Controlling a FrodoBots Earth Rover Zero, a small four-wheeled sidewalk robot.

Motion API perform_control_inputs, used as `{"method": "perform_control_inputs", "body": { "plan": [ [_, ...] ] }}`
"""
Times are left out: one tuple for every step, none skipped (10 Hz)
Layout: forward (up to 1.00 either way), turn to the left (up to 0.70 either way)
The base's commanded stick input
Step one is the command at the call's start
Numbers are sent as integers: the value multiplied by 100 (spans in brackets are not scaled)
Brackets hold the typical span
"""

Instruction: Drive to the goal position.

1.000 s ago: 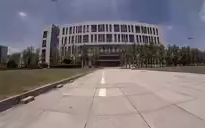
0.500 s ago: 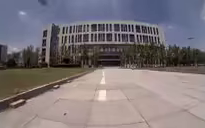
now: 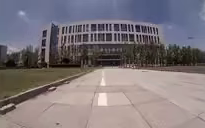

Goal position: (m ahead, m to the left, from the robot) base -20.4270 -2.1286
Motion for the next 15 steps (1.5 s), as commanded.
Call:
{"method": "perform_control_inputs", "body": {
  "plan": [
    [50, 0],
    [50, 0],
    [50, 0],
    [50, 0],
    [50, 0],
    [50, 0],
    [50, 0],
    [50, 0],
    [50, 0],
    [50, 0],
    [50, 0],
    [50, 0],
    [50, 0],
    [50, 0],
    [50, 0]
  ]
}}
